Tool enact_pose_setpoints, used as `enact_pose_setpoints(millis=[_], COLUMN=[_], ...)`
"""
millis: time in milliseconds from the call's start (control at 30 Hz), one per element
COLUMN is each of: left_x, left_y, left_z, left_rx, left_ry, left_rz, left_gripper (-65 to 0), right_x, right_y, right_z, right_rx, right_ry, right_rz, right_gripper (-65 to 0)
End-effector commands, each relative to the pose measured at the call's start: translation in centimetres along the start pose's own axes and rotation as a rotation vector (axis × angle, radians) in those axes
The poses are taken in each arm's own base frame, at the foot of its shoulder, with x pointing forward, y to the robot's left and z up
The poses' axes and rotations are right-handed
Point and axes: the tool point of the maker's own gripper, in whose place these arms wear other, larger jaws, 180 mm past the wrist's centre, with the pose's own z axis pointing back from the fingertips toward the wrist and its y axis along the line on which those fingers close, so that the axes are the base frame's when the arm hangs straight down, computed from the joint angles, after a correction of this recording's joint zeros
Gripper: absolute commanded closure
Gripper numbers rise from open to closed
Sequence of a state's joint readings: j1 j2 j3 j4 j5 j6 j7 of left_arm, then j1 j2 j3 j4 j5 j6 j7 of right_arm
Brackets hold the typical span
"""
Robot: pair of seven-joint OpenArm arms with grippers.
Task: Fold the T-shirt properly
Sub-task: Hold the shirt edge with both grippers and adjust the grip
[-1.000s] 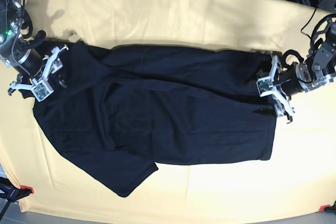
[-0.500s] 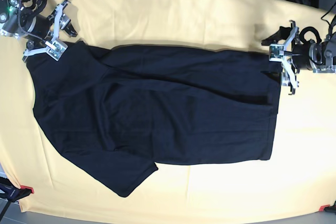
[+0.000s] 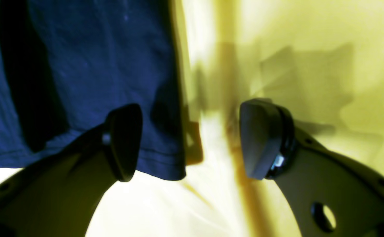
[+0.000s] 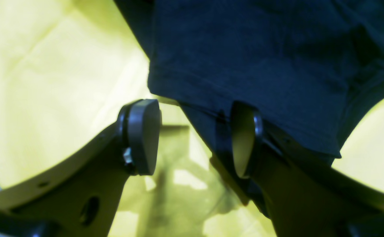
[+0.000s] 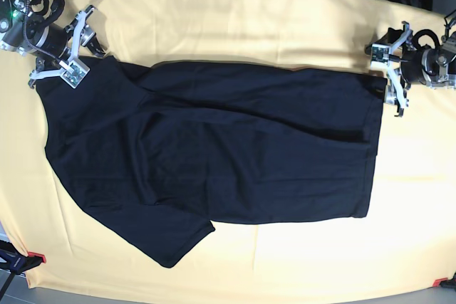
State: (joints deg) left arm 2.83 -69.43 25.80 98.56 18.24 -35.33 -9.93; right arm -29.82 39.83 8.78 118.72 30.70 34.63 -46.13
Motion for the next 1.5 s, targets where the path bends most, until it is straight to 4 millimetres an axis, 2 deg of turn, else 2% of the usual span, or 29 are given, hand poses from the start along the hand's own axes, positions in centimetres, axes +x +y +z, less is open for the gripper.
enact_pose_setpoints(millis=[0,200,367,500,667,833,900,1033,1200,1333,1367,1400,1433,1467], left_x=[-1.3,-1.8,-1.7,-1.7,-1.7,-2.2,-1.8,-1.3,-1.8,-1.6,-1.6,-1.6,-1.6,-1.8], left_y=[1.2,3.2,3.4,4.9,5.3,7.1,6.8,4.7,6.4,4.7,4.4,4.3,4.3,4.3], left_z=[0.5,0.3,0.3,0.7,0.7,0.6,0.1,-0.6,0.0,-0.5,-0.6,-0.6,-0.6,-0.6], left_rx=[0.040,0.147,0.152,0.221,0.241,0.354,0.338,0.215,0.312,0.220,0.200,0.192,0.193,0.194], left_ry=[0.055,0.061,0.060,0.063,0.062,0.113,0.098,0.066,0.101,0.080,0.080,0.081,0.084,0.094], left_rz=[-0.023,-0.016,-0.016,-0.031,-0.035,-0.019,-0.009,0.009,-0.022,0.013,0.014,0.015,0.015,0.015], left_gripper=[-46.0,-46.0,-46.0,-46.0,-46.0,-46.0,-46.0,-46.0,-46.0,-45.9,-43.7,-38.0,-28.3,-15.8], right_x=[0.9,1.1,1.1,1.1,1.1,1.1,1.1,1.1,1.1,1.1,1.1,1.1,1.1,1.1], right_y=[-0.5,-0.5,-0.5,-0.6,-0.6,-0.6,-0.6,-0.6,-0.6,-0.6,-0.6,-0.6,-0.6,-0.6], right_z=[0.5,0.5,0.5,0.5,0.5,0.5,0.5,0.5,0.5,0.5,0.5,0.5,0.5,0.5], right_rx=[-0.011,-0.011,-0.012,-0.016,-0.016,-0.016,-0.016,-0.016,-0.016,-0.016,-0.016,-0.016,-0.016,-0.016], right_ry=[-0.031,-0.044,-0.044,-0.044,-0.044,-0.045,-0.044,-0.043,-0.044,-0.044,-0.044,-0.044,-0.044,-0.044], right_rz=[0.013,0.014,0.013,0.009,0.009,0.009,0.009,0.009,0.009,0.009,0.009,0.009,0.009,0.009], right_gripper=[-36.0,-36.0,-36.0,-36.0,-36.0,-36.0,-36.0,-36.0,-36.0,-36.0,-36.0,-36.0,-36.0,-36.0])
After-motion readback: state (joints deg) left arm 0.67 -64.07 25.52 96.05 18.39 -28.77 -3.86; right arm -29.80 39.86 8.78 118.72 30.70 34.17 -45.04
